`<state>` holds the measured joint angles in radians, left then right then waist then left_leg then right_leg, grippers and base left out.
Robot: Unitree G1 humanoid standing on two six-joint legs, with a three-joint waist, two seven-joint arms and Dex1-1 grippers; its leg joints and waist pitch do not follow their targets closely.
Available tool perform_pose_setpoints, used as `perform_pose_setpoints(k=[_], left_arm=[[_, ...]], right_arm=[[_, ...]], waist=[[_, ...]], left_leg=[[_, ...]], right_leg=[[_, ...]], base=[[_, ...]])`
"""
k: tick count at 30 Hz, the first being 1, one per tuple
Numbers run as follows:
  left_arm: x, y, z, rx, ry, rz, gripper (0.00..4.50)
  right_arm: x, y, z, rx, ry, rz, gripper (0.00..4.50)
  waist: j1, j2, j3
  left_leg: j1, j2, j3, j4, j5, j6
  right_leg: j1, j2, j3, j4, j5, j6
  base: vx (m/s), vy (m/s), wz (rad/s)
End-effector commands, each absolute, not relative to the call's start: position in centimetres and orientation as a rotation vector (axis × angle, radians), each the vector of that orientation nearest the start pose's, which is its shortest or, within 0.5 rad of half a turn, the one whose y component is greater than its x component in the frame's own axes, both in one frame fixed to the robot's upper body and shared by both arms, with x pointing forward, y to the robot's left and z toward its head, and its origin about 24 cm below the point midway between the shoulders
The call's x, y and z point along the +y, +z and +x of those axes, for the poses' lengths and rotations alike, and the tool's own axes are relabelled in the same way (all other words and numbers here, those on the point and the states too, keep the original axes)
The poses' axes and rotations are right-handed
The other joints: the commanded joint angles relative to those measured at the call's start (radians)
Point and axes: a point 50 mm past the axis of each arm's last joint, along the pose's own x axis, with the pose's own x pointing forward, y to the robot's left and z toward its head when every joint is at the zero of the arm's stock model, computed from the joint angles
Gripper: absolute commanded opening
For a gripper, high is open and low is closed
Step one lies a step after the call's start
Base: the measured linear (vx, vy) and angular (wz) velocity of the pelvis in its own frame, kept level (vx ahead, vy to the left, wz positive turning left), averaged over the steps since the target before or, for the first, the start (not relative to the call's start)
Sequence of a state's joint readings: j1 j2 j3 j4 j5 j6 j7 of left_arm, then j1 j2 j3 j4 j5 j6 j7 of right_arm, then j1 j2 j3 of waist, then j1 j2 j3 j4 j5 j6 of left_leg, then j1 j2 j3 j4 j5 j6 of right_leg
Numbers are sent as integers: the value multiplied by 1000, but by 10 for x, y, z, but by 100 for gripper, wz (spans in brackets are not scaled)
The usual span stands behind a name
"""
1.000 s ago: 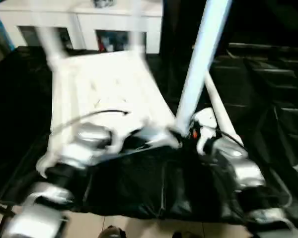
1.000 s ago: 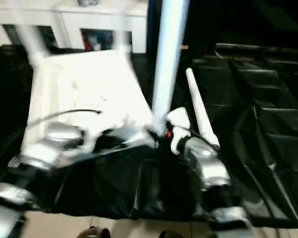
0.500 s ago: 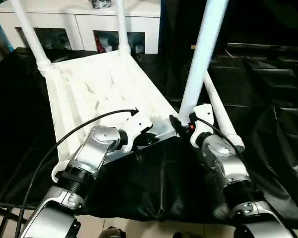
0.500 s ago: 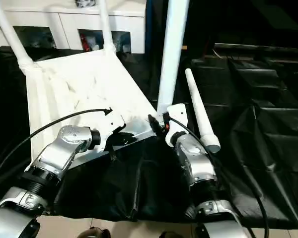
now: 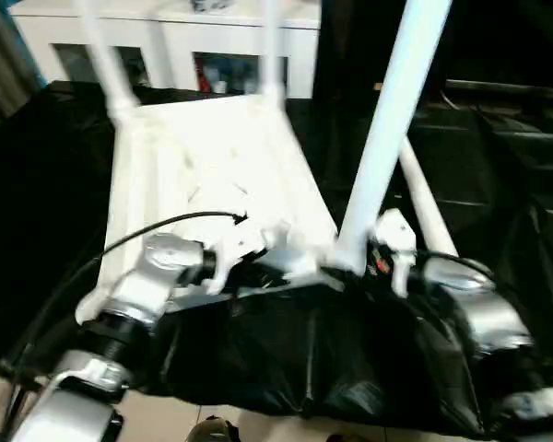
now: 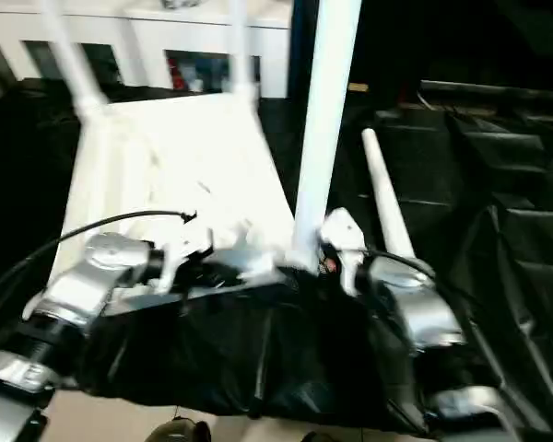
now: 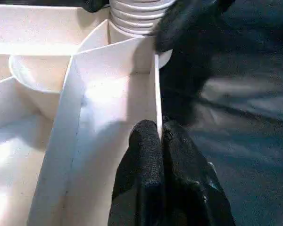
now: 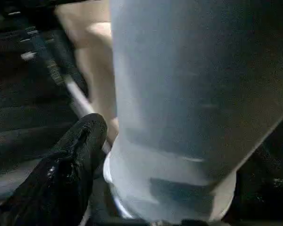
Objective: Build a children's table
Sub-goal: Rotate leg to tighten
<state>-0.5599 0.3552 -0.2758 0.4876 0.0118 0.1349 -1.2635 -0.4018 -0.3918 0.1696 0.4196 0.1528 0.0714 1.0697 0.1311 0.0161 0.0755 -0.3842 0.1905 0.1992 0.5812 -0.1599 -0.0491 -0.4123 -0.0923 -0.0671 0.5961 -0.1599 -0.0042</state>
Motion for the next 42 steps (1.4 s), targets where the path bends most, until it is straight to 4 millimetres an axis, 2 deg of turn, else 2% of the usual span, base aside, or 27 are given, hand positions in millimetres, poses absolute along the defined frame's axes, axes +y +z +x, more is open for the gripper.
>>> perform_pose_setpoints(k=[1, 3, 4, 5, 8, 9, 12, 14, 16, 19, 22, 26, 28, 29, 30, 31, 32, 33, 36, 37, 38, 41, 42], left_arm=[[104, 75, 309, 314, -1533, 407, 0], [107, 75, 309, 323, -1545, 417, 0], [109, 75, 310, 328, -1551, 423, 0], [109, 75, 310, 328, -1551, 423, 0], [114, 74, 310, 344, -1562, 434, 0], [115, 74, 311, 346, -1561, 435, 0], [119, 74, 312, 350, -1551, 434, 0], [119, 74, 311, 349, -1552, 425, 0], [119, 73, 310, 349, -1549, 418, 0], [116, 72, 312, 346, -1502, 406, 0], [109, 71, 317, 345, -1409, 391, 0], [88, 71, 323, 317, -1292, 353, 0], [78, 71, 323, 307, -1254, 337, 0], [72, 70, 322, 302, -1246, 333, 0], [65, 69, 321, 296, -1242, 325, 0], [64, 69, 320, 296, -1241, 325, 0], [52, 65, 317, 292, -1232, 323, 0], [44, 61, 313, 293, -1243, 338, 0], [38, 59, 309, 296, -1255, 341, 0], [37, 58, 308, 297, -1254, 343, 0], [36, 58, 308, 298, -1250, 350, 0], [39, 58, 309, 299, -1243, 361, 0], [41, 59, 310, 297, -1243, 363, 0]], right_arm=[[-128, 46, 280, 298, 1393, -211, 343], [-128, 47, 278, 306, 1429, -221, 333], [-128, 47, 277, 313, 1441, -219, 333], [-128, 47, 277, 313, 1441, -219, 314], [-127, 48, 277, 324, 1466, -223, 294], [-127, 48, 277, 324, 1468, -223, 294], [-124, 47, 274, 332, 1490, -200, 283], [-123, 46, 273, 333, 1489, -182, 280], [-122, 45, 273, 328, 1472, -162, 279], [-120, 44, 282, 301, 1333, -87, 278], [-118, 37, 296, 295, 1127, -60, 277], [-114, 26, 313, 309, 832, -42, 277], [-113, 23, 319, 314, 718, -17, 277], [-112, 21, 321, 321, 657, -12, 277], [-111, 19, 323, 324, 612, -14, 277], [-110, 19, 324, 324, 609, -16, 276], [-104, 19, 326, 318, 562, -39, 276], [-99, 19, 328, 308, 520, -43, 276], [-95, 21, 330, 285, 497, -59, 276], [-93, 21, 331, 278, 487, -58, 276], [-92, 22, 331, 270, 477, -27, 332], [-91, 25, 330, 250, 515, 29, 346], [-92, 25, 330, 245, 528, 30, 366]], waist=[[0, -7, -75], [6, -10, -72], [7, -11, -73], [9, -10, -73], [9, -17, -72], [10, -16, -72], [10, -21, -75], [11, -17, -75], [11, -18, -75], [9, -16, -72], [2, -13, -69], [-24, -12, -63], [-35, -11, -61], [-40, -15, -62], [-43, -11, -60], [-44, -12, -61], [-43, -13, -60], [-44, -9, -61], [-45, -8, -62], [-43, -4, -63], [-45, -4, -64], [-45, -1, -65], [-44, -1, -67]], left_leg=[[29, 47, -17, -66, -278, 56], [26, 47, -18, -70, -285, 49], [28, 47, -18, -69, -287, 47], [31, 48, -18, -69, -290, 43], [26, 47, -20, -71, -288, 36], [26, 47, -21, -71, -285, 35], [23, 47, -21, -70, -265, 38], [23, 47, -21, -69, -251, 43], [21, 47, -20, -69, -246, 46], [21, 46, -20, -70, -253, 42], [26, 45, -24, -75, -295, 13], [25, 41, -34, -83, -368, -30], [27, 39, -36, -82, -389, -34], [29, 38, -36, -81, -391, -29], [27, 37, -34, -81, -383, -23], [27, 36, -33, -80, -379, -21], [29, 36, -32, -80, -375, -15], [29, 35, -31, -80, -372, -15], [26, 35, -31, -82, -371, -9], [27, 35, -32, -81, -374, -8], [27, 35, -31, -82, -377, -5], [25, 36, -31, -84, -371, -1], [26, 37, -30, -84, -368, 0]], right_leg=[[43, -57, 43, -69, -277, -228], [42, -59, 44, -70, -309, -217], [41, -60, 44, -70, -313, -215], [38, -61, 46, -71, -321, -214], [42, -64, 45, -73, -347, -205], [42, -65, 45, -71, -349, -204], [43, -66, 44, -70, -339, -199], [42, -65, 44, -66, -315, -206], [43, -64, 44, -65, -303, -209], [42, -64, 44, -67, -316, -209], [36, -67, 43, -76, -385, -197], [39, -68, 38, -84, -469, -169], [36, -70, 37, -92, -504, -156], [35, -70, 38, -97, -509, -149], [33, -68, 39, -99, -502, -147], [33, -67, 39, -99, -498, -146], [32, -66, 40, -101, -495, -143], [31, -65, 40, -102, -485, -143], [35, -62, 39, -99, -467, -143], [34, -63, 39, -98, -463, -143], [33, -62, 40, -98, -452, -144], [36, -58, 40, -92, -405, -155], [36, -57, 41, -91, -385, -162]], base=[[0, 0, 0], [0, 0, 0], [0, 0, 0], [0, 0, 0], [0, 0, 0], [0, 0, 0], [0, 0, 0], [0, 0, 0], [0, 0, 0], [0, 0, 0], [0, 0, 0], [0, 0, 0], [0, 0, 0], [0, 0, 0], [0, 0, 0], [0, 0, 0], [0, 0, 0], [0, 0, 0], [0, 0, 0], [0, 0, 0], [0, 0, 0], [0, 0, 0], [0, 0, 0]])
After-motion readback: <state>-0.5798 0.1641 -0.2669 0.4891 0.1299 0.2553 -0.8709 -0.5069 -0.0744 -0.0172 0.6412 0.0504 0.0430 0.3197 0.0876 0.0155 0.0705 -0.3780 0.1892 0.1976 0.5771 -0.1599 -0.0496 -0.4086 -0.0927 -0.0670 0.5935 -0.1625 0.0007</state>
